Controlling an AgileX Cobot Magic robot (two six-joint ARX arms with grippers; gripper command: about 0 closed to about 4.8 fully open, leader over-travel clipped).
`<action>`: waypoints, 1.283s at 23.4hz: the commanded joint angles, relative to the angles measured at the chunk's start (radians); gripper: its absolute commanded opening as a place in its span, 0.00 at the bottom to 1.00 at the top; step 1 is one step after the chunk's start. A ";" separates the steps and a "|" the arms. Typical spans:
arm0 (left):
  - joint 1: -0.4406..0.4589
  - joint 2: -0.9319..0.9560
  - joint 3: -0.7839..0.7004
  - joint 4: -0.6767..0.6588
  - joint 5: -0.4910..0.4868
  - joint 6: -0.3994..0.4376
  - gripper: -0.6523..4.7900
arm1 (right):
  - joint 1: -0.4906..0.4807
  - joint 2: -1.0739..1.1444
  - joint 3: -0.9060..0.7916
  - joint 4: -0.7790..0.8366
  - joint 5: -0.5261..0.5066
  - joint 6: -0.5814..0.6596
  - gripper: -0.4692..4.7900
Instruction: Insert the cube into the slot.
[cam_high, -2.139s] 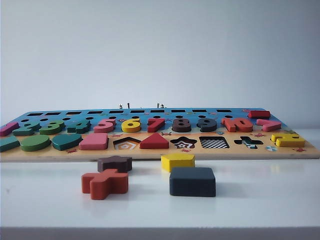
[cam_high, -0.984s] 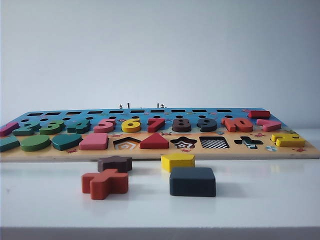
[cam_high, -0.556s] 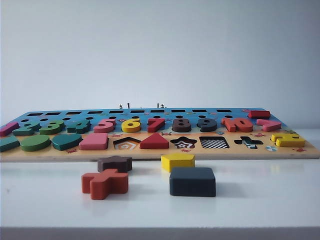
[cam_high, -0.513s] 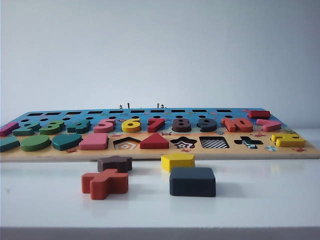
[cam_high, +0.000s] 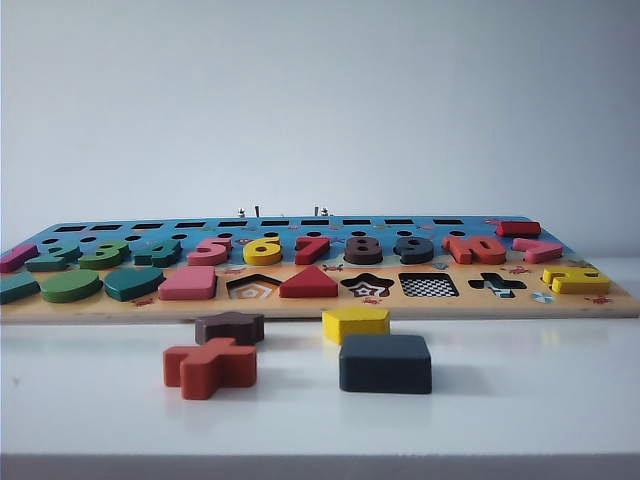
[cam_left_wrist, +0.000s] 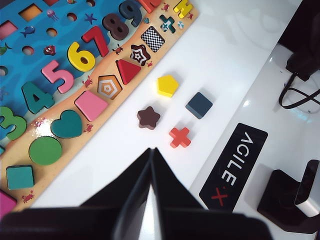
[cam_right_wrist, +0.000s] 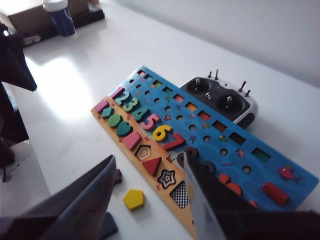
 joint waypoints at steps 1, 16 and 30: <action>0.000 0.000 0.003 0.014 0.003 0.005 0.16 | 0.046 0.076 0.026 -0.053 0.017 -0.061 0.57; 0.000 0.000 0.003 0.015 0.003 0.005 0.16 | 0.733 0.403 0.037 -0.107 0.517 -0.137 0.75; 0.000 0.000 0.003 0.019 0.003 0.005 0.16 | 0.775 0.678 0.037 -0.121 0.570 -0.142 0.75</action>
